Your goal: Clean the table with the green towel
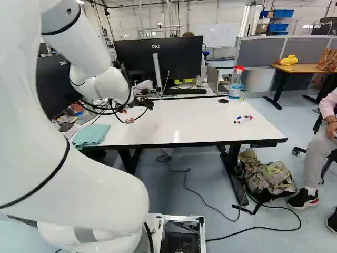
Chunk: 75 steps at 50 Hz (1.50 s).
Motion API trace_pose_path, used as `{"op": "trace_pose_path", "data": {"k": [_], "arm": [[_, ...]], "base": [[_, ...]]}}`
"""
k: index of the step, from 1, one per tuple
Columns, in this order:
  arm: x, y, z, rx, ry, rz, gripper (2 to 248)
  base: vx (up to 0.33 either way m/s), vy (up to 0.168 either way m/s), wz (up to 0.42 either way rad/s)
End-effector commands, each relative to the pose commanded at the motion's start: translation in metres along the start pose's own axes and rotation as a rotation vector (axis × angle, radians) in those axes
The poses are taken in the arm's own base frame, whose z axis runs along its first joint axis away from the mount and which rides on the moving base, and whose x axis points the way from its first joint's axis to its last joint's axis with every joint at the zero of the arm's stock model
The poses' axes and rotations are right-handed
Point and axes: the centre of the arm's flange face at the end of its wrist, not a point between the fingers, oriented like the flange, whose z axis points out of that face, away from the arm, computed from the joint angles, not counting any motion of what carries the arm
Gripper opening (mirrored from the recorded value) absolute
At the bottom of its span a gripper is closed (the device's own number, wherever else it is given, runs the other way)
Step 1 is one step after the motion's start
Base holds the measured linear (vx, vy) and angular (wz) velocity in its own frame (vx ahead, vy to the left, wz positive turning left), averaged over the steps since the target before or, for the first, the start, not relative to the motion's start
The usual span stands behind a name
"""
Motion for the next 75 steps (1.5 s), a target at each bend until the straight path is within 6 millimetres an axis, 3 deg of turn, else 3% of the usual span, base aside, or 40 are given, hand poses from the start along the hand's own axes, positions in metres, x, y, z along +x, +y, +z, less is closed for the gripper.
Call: {"op": "trace_pose_path", "data": {"k": [36, 75], "arm": [[0.005, 0.055, 0.004, -0.095, -0.003, 0.094, 247], [-0.002, 0.055, 0.005, -0.098, 0.016, 0.095, 247]], "base": [[0.0, 0.0, 0.0], [0.0, 0.0, 0.0]]}}
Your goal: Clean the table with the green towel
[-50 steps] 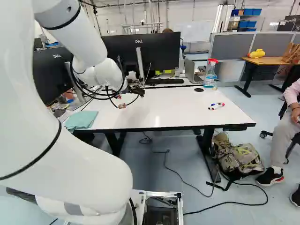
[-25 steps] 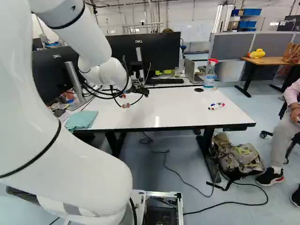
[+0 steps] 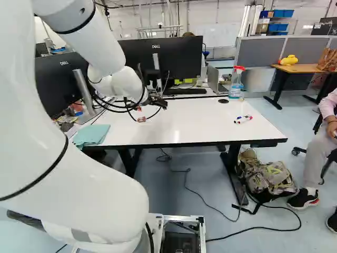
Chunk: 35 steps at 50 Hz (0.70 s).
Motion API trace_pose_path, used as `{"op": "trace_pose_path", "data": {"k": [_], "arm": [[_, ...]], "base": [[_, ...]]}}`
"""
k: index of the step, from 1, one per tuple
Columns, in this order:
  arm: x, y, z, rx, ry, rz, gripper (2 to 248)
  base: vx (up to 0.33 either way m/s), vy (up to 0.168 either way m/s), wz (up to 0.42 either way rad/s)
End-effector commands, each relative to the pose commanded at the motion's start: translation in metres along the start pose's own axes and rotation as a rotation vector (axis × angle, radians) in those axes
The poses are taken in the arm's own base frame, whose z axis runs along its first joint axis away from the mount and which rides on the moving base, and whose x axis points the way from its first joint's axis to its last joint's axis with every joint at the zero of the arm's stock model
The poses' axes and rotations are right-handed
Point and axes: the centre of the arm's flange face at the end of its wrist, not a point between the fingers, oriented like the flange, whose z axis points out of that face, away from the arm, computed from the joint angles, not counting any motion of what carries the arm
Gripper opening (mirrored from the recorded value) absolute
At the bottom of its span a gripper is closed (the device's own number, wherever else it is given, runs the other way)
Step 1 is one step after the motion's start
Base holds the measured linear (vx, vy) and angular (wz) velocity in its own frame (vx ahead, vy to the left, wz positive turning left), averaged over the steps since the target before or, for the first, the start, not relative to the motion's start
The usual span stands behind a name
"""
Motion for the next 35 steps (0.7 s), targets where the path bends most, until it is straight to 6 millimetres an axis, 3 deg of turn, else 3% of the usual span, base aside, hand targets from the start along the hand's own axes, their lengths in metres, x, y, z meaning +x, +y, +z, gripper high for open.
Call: {"op": "trace_pose_path", "data": {"k": [35], "arm": [[-0.035, 0.002, 0.002, -0.005, 0.089, 0.004, 247]], "base": [[0.0, 0.0, 0.0]]}}
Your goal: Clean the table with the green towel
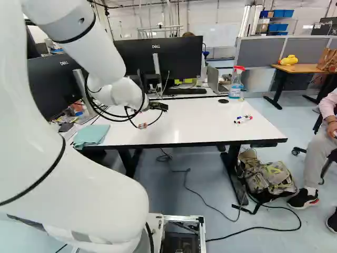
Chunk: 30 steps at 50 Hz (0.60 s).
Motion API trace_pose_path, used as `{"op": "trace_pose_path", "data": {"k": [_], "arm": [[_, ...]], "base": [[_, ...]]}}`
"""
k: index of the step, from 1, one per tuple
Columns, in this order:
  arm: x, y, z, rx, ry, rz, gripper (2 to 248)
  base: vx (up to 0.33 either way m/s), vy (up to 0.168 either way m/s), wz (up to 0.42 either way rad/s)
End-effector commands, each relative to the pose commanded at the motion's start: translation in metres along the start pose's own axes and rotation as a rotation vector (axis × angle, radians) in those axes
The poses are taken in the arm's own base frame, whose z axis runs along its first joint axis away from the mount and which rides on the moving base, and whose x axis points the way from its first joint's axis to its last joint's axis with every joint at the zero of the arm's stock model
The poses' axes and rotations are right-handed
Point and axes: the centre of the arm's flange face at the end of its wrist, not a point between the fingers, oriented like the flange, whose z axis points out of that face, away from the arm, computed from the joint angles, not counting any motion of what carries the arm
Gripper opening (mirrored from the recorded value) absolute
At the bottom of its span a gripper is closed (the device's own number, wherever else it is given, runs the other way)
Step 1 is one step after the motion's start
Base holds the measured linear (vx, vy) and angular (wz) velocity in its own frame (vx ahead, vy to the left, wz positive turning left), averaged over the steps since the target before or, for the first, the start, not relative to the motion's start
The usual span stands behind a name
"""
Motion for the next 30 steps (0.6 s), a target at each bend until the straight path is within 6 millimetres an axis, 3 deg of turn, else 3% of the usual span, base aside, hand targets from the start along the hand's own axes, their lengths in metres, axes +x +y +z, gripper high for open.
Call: {"op": "trace_pose_path", "data": {"k": [30], "arm": [[-0.053, 0.003, -0.008, -0.007, 0.134, 0.005, 247]], "base": [[0.0, 0.0, 0.0]]}}
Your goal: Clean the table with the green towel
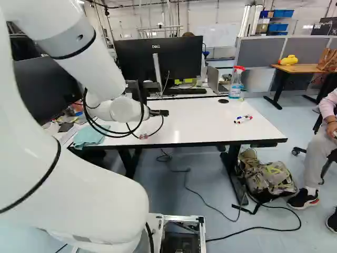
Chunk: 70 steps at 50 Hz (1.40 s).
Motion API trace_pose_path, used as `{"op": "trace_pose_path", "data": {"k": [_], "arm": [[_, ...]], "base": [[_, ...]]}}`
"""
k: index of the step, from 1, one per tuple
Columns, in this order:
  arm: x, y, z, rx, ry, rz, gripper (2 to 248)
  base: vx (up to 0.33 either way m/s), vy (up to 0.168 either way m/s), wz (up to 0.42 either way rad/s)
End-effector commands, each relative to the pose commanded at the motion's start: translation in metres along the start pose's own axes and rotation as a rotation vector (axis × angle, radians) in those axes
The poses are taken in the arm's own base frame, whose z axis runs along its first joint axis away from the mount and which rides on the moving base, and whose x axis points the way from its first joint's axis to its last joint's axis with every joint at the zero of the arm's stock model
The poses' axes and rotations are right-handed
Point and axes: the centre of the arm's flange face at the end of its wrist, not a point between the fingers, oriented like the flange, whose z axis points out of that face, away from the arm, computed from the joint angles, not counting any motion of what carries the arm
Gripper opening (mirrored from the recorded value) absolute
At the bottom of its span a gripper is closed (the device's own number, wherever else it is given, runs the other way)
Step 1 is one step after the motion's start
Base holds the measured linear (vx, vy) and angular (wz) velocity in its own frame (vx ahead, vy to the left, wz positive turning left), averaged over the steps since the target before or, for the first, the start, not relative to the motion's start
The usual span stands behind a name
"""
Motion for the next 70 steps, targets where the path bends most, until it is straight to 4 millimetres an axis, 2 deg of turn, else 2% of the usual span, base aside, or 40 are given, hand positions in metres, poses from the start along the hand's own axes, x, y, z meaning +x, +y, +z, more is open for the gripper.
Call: {"op": "trace_pose_path", "data": {"k": [18, 39, 70], "arm": [[-0.031, 0.002, -0.013, -0.005, 0.081, 0.003, 247], [-0.057, 0.003, -0.026, -0.009, 0.149, 0.005, 247], [-0.077, 0.004, -0.037, -0.012, 0.202, 0.006, 247]], "base": [[0.0, 0.0, 0.0], [0.0, 0.0, 0.0], [0.0, 0.0, 0.0]]}}
